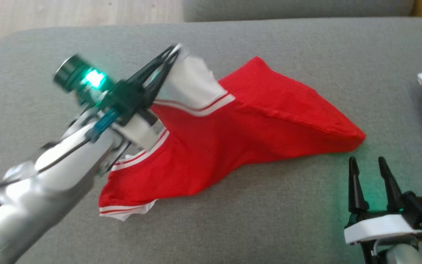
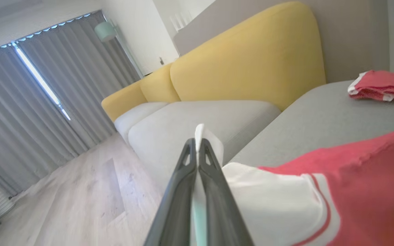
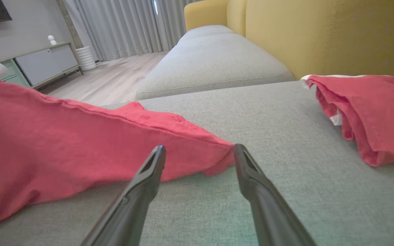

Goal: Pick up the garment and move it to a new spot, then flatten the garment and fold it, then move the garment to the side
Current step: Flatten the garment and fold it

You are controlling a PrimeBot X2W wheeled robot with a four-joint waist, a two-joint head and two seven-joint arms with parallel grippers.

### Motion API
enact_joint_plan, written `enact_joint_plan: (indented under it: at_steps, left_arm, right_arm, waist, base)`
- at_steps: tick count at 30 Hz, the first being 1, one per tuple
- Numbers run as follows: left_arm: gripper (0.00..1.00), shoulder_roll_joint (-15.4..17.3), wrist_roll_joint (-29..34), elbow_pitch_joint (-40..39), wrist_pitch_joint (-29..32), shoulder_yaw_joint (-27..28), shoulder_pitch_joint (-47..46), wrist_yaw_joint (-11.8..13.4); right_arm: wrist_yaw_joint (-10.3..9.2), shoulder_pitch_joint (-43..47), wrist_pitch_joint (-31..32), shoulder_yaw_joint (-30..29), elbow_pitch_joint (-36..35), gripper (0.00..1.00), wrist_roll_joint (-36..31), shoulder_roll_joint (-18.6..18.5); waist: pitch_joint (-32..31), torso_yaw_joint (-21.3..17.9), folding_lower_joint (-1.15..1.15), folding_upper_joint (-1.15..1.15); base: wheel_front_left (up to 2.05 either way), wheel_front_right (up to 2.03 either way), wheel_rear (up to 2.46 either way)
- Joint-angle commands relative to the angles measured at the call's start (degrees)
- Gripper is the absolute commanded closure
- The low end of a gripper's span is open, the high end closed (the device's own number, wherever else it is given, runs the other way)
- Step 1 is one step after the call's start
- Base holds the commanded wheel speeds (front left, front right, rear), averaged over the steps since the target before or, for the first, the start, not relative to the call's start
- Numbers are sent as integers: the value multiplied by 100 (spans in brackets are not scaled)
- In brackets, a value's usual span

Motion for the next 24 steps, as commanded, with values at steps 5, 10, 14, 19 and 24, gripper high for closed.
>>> enact_joint_plan:
  at_steps: [5, 10, 14, 19, 24]
  left_arm:
    - [100, 713, -60, -555, 201, 318, 11, 232]
    - [100, 1086, -115, -814, 327, 370, 157, 375]
    - [100, 1191, -156, -917, 374, 381, 218, 429]
    - [100, 1182, -198, -925, 403, 368, 244, 449]
    - [100, 1223, -216, -896, 432, 370, 239, 475]
  right_arm:
    - [37, -221, -22, 9, 238, 0, 36, -34]
    - [37, -516, -22, -69, 628, 0, 101, -33]
    - [37, -782, -22, -13, 931, 0, 210, -33]
    - [37, -959, -22, 262, 1278, 0, 433, -89]
    - [37, -1117, -22, 402, 1384, 0, 647, -254]
  waist:
    - [-121, 168, 1, 0]
    - [-110, 230, 1, 0]
    - [-98, 290, 1, 0]
    - [-102, 353, 1, 0]
    - [-62, 358, 1, 0]
  base:
    - [0, 0, 0]
    - [0, 0, 0]
    - [0, 0, 0]
    - [0, 0, 0]
    - [0, 0, 0]
